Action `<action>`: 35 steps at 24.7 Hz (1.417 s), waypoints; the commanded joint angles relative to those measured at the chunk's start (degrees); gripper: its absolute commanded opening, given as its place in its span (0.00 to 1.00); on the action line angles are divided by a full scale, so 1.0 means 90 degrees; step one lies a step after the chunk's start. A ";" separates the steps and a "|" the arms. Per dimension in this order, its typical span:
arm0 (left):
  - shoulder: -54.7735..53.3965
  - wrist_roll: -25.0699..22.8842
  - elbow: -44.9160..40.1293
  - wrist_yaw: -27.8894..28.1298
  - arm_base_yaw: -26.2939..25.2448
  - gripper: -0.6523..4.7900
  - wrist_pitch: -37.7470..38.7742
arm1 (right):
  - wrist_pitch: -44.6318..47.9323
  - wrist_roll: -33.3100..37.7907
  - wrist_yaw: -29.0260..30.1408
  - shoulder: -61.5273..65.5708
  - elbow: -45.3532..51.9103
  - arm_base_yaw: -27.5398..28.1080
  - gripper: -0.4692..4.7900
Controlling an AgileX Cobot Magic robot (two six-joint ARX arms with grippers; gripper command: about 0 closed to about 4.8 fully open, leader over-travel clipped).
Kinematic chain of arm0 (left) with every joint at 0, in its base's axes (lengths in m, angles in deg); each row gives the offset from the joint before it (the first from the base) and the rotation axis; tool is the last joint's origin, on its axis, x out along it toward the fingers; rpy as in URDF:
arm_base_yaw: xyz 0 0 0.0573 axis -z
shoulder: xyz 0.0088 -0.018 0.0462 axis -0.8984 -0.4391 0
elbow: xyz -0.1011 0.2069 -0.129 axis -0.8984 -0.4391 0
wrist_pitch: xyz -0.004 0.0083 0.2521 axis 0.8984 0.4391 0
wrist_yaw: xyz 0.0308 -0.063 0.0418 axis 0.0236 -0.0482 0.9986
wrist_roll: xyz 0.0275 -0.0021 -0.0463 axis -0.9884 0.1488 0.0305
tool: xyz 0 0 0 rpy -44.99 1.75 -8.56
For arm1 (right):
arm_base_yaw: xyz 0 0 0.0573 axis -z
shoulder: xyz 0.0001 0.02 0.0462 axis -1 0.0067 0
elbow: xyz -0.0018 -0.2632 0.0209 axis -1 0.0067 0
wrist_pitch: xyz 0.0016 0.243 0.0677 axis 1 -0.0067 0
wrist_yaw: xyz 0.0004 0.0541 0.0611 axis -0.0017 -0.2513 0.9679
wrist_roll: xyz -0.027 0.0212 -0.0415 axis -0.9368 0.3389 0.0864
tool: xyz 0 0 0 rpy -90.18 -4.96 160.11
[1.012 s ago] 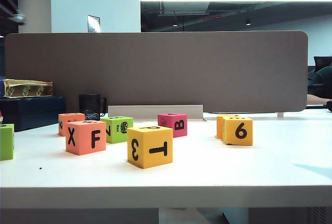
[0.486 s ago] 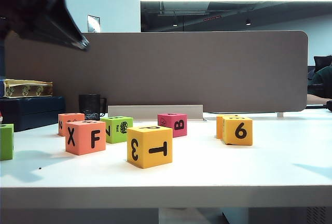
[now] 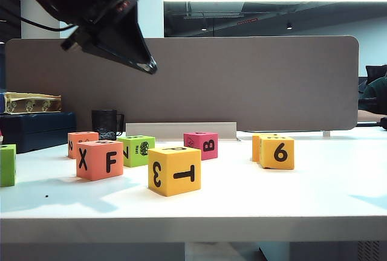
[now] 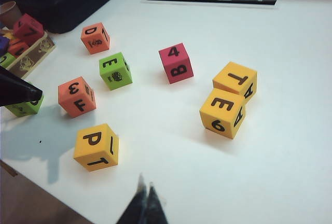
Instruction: Select the appropriate blocks from the scattered letter blocks on the table and arrange them in a row to spell out "DEEP".
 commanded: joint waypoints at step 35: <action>-0.2725 -0.1209 0.1399 0.1209 0.0704 0.75 0.1304 | -0.0175 -0.0027 0.0002 -0.0019 -0.0034 -0.0005 0.09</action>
